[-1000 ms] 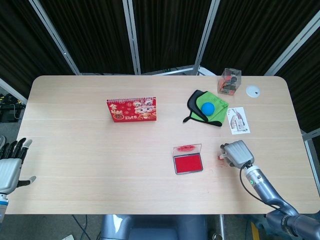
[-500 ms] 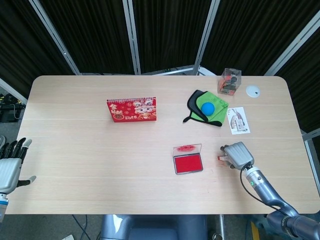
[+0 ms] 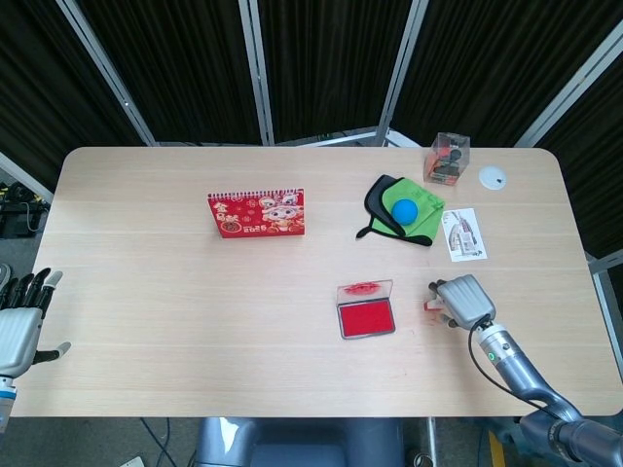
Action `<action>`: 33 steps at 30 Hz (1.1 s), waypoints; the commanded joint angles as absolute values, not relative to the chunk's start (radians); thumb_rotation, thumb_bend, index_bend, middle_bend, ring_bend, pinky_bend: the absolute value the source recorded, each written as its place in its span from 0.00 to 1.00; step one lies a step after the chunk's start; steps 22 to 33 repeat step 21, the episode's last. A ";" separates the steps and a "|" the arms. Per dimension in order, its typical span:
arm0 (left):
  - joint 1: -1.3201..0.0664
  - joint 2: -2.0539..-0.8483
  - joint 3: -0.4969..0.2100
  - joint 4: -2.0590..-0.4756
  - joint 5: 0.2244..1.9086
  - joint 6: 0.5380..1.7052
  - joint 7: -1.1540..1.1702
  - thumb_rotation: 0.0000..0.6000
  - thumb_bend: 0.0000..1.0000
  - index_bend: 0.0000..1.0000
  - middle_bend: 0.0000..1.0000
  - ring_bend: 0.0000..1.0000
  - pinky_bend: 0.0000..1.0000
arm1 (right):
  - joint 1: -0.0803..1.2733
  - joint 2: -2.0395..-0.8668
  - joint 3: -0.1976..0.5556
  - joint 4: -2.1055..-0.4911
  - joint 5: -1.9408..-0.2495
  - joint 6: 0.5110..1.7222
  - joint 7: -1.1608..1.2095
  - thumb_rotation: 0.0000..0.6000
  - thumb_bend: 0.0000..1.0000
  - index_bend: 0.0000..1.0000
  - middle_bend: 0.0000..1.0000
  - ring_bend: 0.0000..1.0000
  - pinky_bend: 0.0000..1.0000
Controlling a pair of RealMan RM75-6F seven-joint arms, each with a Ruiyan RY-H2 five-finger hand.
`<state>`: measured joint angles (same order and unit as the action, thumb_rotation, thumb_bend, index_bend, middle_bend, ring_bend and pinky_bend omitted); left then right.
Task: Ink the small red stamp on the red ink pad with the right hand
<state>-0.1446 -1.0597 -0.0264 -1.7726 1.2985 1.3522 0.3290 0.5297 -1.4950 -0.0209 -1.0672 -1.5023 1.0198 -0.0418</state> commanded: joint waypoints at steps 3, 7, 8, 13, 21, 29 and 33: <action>-0.144 -1.056 -0.026 -1.775 1.298 1.352 0.324 1.00 0.00 0.00 0.00 0.00 0.00 | 0.519 -1.452 -0.014 -1.124 -1.518 1.066 -0.031 1.00 0.18 0.43 0.48 0.79 1.00; -0.141 -1.048 -0.024 -1.782 1.309 1.358 0.312 1.00 0.00 0.00 0.00 0.00 0.00 | 0.495 -1.385 -0.006 -1.206 -1.542 1.146 -0.014 1.00 0.18 0.43 0.48 0.79 1.00; -0.139 -1.045 -0.023 -1.784 1.315 1.361 0.306 1.00 0.00 0.00 0.00 0.00 0.00 | 0.485 -1.360 -0.006 -1.237 -1.550 1.174 -0.007 1.00 0.18 0.42 0.48 0.79 1.00; -0.130 -1.029 -0.015 -1.793 1.346 1.376 0.277 1.00 0.00 0.00 0.00 0.00 0.00 | 0.410 -1.249 -0.003 -1.373 -1.576 1.326 0.038 1.00 0.17 0.40 0.44 0.70 0.93; -0.116 -1.007 0.002 -1.794 1.407 1.398 0.224 1.00 0.00 0.00 0.00 0.00 0.00 | 0.241 -1.169 -0.028 -1.497 -1.562 1.533 0.151 1.00 0.00 0.02 0.01 0.00 0.05; -0.116 -1.007 0.002 -1.794 1.407 1.398 0.224 1.00 0.00 0.00 0.00 0.00 0.00 | 0.241 -1.169 -0.028 -1.497 -1.562 1.533 0.151 1.00 0.00 0.02 0.01 0.00 0.05; -0.116 -1.007 0.002 -1.794 1.407 1.398 0.224 1.00 0.00 0.00 0.00 0.00 0.00 | 0.241 -1.169 -0.028 -1.497 -1.562 1.533 0.151 1.00 0.00 0.02 0.01 0.00 0.05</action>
